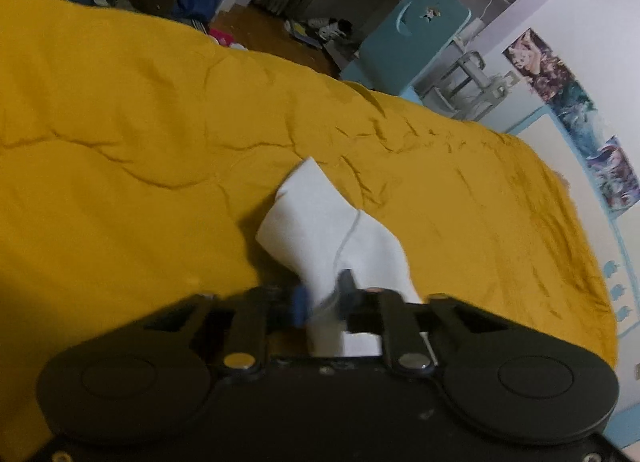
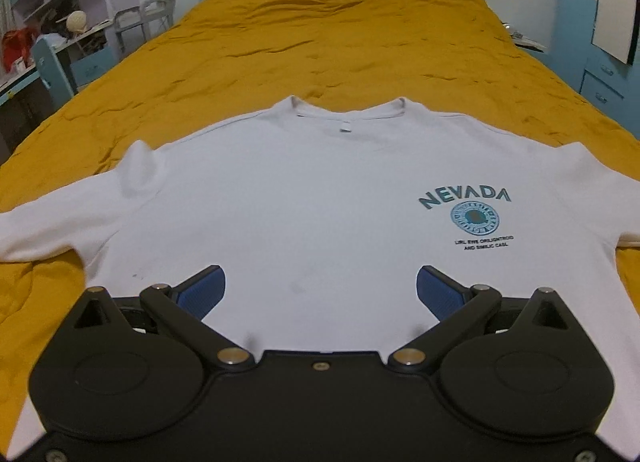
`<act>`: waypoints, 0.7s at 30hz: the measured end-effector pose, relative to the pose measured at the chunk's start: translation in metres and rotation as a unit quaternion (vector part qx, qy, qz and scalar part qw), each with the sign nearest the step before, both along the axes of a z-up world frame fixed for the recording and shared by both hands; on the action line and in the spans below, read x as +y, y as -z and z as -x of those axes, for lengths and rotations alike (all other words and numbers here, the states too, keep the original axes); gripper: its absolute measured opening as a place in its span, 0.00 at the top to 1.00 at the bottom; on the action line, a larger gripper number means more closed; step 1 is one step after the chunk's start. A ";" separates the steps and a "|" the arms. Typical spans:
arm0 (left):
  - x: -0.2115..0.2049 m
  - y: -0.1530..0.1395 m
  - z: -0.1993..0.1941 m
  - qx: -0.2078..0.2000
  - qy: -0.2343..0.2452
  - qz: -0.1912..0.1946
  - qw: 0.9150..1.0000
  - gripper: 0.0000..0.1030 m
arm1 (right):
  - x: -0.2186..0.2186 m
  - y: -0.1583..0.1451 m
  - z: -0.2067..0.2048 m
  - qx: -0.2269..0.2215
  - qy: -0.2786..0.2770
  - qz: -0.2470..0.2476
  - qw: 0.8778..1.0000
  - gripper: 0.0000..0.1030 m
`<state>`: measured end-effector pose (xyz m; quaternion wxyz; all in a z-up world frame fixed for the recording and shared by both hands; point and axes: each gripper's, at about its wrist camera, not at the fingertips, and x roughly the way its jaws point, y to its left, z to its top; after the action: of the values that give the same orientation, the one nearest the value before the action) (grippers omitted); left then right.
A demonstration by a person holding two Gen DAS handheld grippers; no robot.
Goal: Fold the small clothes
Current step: 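Lift the cuff with the left tool, fold it across the body, release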
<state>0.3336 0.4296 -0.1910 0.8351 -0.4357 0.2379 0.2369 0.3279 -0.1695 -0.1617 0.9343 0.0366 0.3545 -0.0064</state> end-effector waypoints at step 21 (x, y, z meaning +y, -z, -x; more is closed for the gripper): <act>-0.214 -0.187 -0.015 -0.176 0.190 -0.097 0.961 0.92 | -0.070 -0.010 0.045 0.012 0.026 -0.061 0.998 0.00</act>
<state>0.3489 0.2155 -0.0041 0.9317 -0.3343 0.1412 0.0148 0.2830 -0.2395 -0.1521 0.9257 0.1021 0.3642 -0.0092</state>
